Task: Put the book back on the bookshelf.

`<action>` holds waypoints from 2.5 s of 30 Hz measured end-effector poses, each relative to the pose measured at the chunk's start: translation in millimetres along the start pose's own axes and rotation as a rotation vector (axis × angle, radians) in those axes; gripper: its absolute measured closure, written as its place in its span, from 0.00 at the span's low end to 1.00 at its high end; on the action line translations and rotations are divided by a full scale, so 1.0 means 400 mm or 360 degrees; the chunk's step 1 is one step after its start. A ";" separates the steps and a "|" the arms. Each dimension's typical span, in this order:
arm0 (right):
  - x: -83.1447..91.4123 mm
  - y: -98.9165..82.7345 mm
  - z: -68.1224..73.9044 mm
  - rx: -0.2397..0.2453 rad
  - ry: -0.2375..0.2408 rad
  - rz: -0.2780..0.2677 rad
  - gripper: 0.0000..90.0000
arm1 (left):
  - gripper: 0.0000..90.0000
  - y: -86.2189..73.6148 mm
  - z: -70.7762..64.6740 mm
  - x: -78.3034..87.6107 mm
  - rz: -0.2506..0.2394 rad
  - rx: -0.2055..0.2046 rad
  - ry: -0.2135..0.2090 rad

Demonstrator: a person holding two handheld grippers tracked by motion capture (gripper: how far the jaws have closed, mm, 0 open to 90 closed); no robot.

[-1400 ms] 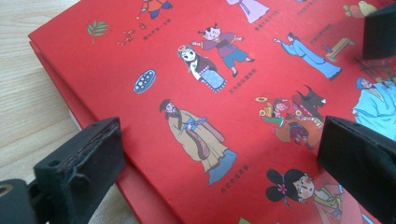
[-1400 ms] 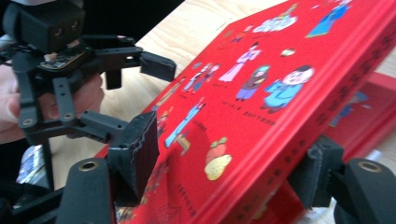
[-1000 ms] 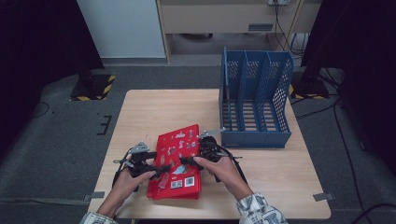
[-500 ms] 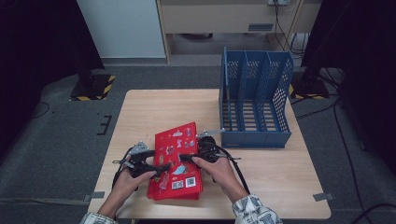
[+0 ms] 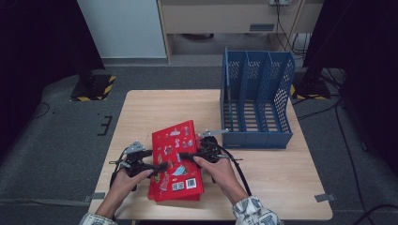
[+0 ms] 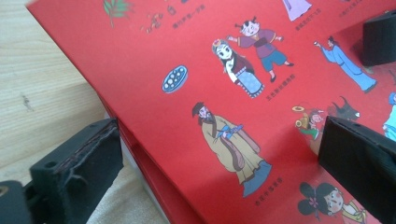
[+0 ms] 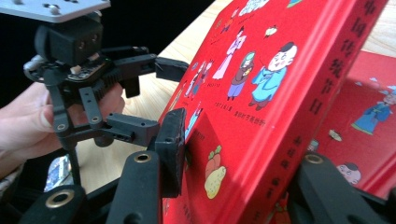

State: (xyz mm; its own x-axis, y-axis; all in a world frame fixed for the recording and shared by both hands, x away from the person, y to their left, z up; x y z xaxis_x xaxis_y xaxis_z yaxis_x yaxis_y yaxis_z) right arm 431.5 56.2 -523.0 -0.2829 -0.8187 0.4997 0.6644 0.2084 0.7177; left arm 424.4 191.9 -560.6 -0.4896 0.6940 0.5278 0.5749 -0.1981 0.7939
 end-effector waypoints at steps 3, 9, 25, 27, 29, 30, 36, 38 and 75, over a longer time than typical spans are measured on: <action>0.002 0.003 0.005 -0.0006 0.0018 -0.0012 0.68 | 0.00 -0.001 0.000 0.000 -0.0006 0.0033 -0.0036; 0.003 0.005 0.008 0.0003 0.0035 -0.0024 0.69 | 0.00 -0.005 0.001 0.003 0.0010 0.0063 -0.0087; 0.012 0.031 0.027 0.0089 0.0059 -0.0029 0.66 | 0.04 0.018 -0.011 0.023 0.0010 0.0089 -0.0155; 0.010 0.034 0.025 0.0120 0.0044 -0.0009 0.64 | 0.05 0.021 -0.011 0.023 0.0015 0.0077 -0.0148; 0.006 0.032 0.026 0.0145 0.0033 0.0031 0.62 | 0.06 0.022 -0.012 0.023 0.0019 0.0071 -0.0139; 0.005 0.032 0.026 0.0148 0.0031 0.0037 0.62 | 0.06 0.023 -0.012 0.024 0.0022 0.0069 -0.0136; 0.009 0.035 0.022 0.0136 0.0040 0.0034 0.61 | 0.10 0.037 -0.011 0.033 -0.0008 0.0044 -0.0112; 0.013 0.040 0.021 0.0130 0.0048 0.0021 0.63 | 0.12 0.045 -0.010 0.037 -0.0033 0.0043 -0.0106; 0.040 0.099 0.032 0.0327 -0.0085 -0.0031 0.55 | 0.32 0.137 -0.004 0.087 -0.0227 -0.0081 0.0043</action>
State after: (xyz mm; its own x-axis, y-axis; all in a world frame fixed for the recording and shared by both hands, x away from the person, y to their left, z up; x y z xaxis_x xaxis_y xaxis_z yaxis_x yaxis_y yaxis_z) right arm 444.4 58.4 -480.2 -0.3341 -0.7954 0.5057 0.5051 0.3020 0.8085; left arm 437.8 204.0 -498.4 -0.5819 0.6989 0.4159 0.4648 -0.1339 0.8753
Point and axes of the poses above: each handheld gripper's, and its own axes: x roughly backward along the jaws, y roughly out of its top, z roughly to its left, the point moved 10 cm from there along -x, roughly forward along the jaws, and after that the axes turned 2 degrees about -y, right-handed, at the moved point
